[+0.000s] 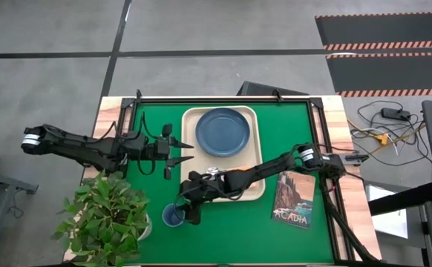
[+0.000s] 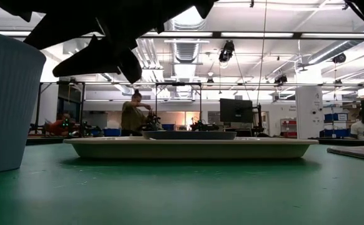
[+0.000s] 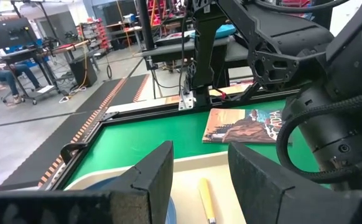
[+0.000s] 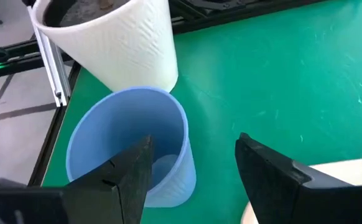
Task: Pick and place plate/cup/fork/spoon on tray
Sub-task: Put the blue cup on the white tray to the top left of the orange spoon
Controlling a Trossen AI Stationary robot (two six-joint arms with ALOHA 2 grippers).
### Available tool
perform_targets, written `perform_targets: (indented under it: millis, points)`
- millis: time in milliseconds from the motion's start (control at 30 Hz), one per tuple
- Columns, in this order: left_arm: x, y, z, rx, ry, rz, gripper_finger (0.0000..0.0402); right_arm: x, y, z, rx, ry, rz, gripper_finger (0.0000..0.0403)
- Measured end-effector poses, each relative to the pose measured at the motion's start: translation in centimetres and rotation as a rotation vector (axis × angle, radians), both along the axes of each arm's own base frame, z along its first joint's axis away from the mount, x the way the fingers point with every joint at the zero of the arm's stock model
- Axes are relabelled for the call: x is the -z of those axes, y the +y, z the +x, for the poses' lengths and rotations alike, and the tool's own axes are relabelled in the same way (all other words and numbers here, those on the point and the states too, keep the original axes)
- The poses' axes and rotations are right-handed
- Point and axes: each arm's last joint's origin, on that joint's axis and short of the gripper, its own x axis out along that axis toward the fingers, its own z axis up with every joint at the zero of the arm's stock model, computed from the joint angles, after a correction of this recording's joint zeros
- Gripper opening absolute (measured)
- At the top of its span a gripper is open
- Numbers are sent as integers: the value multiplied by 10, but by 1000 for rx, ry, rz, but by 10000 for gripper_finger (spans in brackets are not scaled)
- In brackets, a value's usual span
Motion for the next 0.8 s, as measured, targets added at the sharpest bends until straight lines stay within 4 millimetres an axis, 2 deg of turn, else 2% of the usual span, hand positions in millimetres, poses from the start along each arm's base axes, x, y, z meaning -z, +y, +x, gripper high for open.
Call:
perform_targets:
  millis: [267, 400, 533, 733, 800]
  points:
    - [0, 0, 0, 0, -4, 0, 136, 23, 3, 7, 12, 13, 27, 214]
    - [0, 0, 0, 0, -4, 0, 136, 29, 2, 6, 13, 38, 21, 195]
    - [0, 0, 0, 0, -4, 1, 136, 24, 0, 7, 12, 17, 29, 143]
    - [0, 0, 0, 0, -4, 1, 136, 24, -1, 7, -2, 14, 7, 36]
    - [0, 0, 0, 0, -4, 0, 136, 24, -1, 8, -14, 6, -10, 16]
